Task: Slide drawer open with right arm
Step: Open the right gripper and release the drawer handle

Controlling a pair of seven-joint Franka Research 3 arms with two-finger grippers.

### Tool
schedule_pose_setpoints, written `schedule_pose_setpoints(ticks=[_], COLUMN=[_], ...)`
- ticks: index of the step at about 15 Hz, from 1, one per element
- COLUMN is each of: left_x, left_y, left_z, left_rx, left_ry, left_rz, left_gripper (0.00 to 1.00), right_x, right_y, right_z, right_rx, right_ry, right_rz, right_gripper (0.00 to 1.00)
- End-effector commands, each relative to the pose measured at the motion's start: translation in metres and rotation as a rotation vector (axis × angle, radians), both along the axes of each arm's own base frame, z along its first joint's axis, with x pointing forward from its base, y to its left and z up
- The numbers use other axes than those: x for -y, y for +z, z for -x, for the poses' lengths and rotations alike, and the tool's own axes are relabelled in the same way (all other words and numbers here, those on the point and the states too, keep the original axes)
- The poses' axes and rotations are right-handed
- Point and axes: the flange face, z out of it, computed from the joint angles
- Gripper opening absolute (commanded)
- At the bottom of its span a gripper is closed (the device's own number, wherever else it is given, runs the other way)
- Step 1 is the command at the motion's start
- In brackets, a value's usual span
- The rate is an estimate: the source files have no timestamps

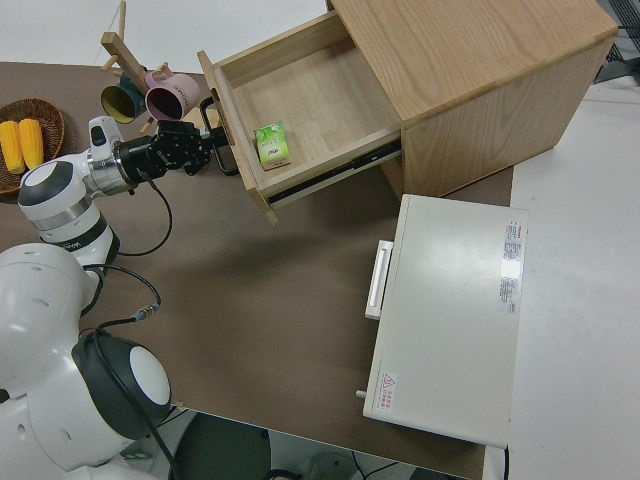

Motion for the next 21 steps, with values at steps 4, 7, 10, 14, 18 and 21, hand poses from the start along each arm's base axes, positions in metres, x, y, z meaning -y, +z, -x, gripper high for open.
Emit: schedule_pose_setpoints(ticks=[4, 7, 10, 14, 18, 21], left_x=[-0.001, -0.001, -0.001, -0.001, -0.001, -0.001], left_y=[0.004, 0.003, 0.003, 0.004, 0.004, 0.003], left_z=[-0.002, -0.002, -0.002, -0.002, -0.002, -0.002], left_rx=[-0.005, -0.006, -0.006, -0.005, -0.005, -0.006], left_ry=[-0.011, -0.011, -0.011, -0.011, -0.011, -0.011], left_rz=[-0.016, -0.016, -0.016, -0.016, -0.016, -0.016], left_gripper=[0.99, 0.99, 0.99, 0.99, 0.99, 0.99], right_x=[-0.007, -0.009, -0.008, -0.01, -0.036, -0.051], right_y=[0.007, 0.008, 0.006, 0.009, 0.013, 0.018], right_z=[0.003, 0.004, 0.005, 0.006, 0.022, 0.031], right_rx=[-0.03, -0.027, -0.011, 0.003, -0.007, -0.005], right_ry=[-0.002, 0.0, -0.008, -0.029, -0.005, 0.003], right_rz=[0.025, 0.021, 0.003, -0.05, -0.079, -0.089], right_gripper=[0.981, 0.983, 0.983, 0.983, 0.983, 0.983])
